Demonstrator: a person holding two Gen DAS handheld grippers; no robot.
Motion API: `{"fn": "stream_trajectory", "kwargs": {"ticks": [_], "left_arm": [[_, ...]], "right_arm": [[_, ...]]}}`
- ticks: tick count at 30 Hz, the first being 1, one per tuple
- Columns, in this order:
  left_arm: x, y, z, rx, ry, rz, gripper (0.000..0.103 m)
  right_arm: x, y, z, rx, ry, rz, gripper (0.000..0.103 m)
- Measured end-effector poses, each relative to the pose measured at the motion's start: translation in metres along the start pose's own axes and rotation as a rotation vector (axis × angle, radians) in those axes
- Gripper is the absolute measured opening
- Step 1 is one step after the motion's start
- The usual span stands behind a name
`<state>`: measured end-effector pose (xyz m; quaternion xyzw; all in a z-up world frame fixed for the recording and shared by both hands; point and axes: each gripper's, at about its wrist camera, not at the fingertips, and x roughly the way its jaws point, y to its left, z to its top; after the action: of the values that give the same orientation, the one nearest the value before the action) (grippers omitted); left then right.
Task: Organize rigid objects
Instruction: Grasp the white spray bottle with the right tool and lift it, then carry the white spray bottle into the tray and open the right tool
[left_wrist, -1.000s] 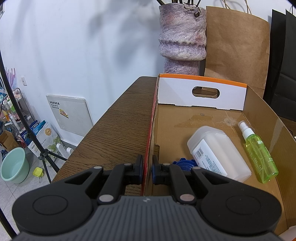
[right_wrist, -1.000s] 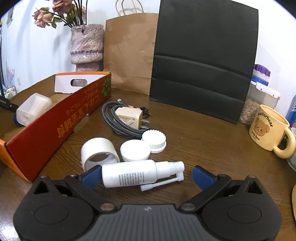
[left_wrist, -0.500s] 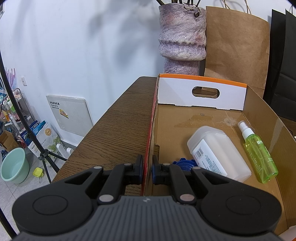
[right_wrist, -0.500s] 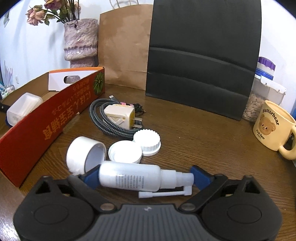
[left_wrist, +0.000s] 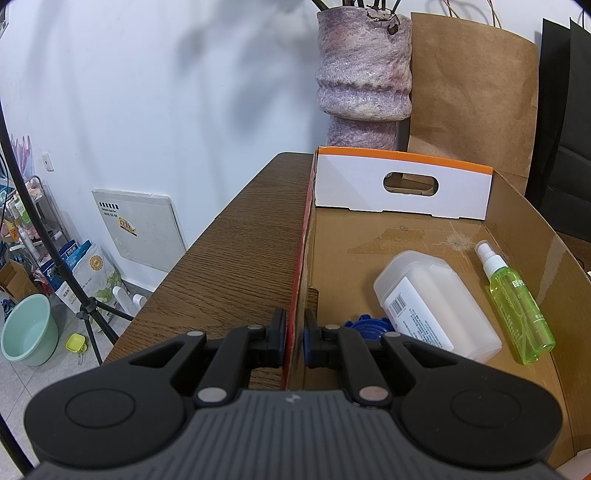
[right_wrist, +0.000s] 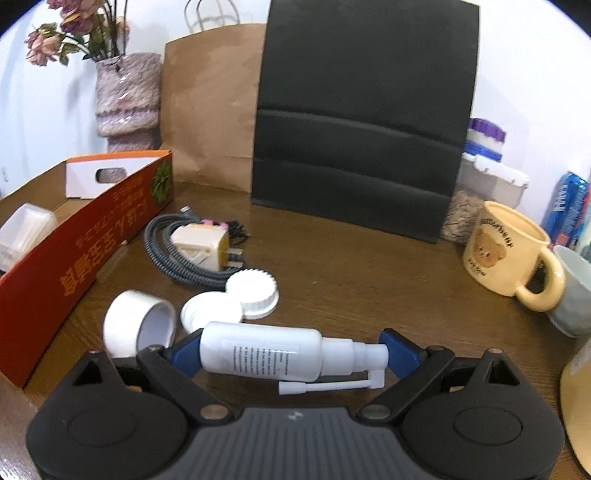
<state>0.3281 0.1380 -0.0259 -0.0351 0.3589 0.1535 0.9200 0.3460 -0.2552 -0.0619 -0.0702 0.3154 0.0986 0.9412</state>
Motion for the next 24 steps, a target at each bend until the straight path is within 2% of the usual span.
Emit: {"fn": "stream_trajectory", "kwargs": {"ticks": [11,17,24], "left_arm": [[0.0,0.0,0.0,0.001,-0.001,0.001,0.01],[0.0,0.0,0.0,0.001,-0.001,0.001,0.01],[0.0,0.0,0.0,0.002,-0.001,0.001,0.01]], "right_arm": [[-0.009,0.004,0.022,0.033,-0.063,-0.064,0.097],[-0.01,0.024,0.043,0.05,-0.116,-0.042,0.097],[-0.006,0.068,0.075,0.038,-0.195,0.017,0.097]]}}
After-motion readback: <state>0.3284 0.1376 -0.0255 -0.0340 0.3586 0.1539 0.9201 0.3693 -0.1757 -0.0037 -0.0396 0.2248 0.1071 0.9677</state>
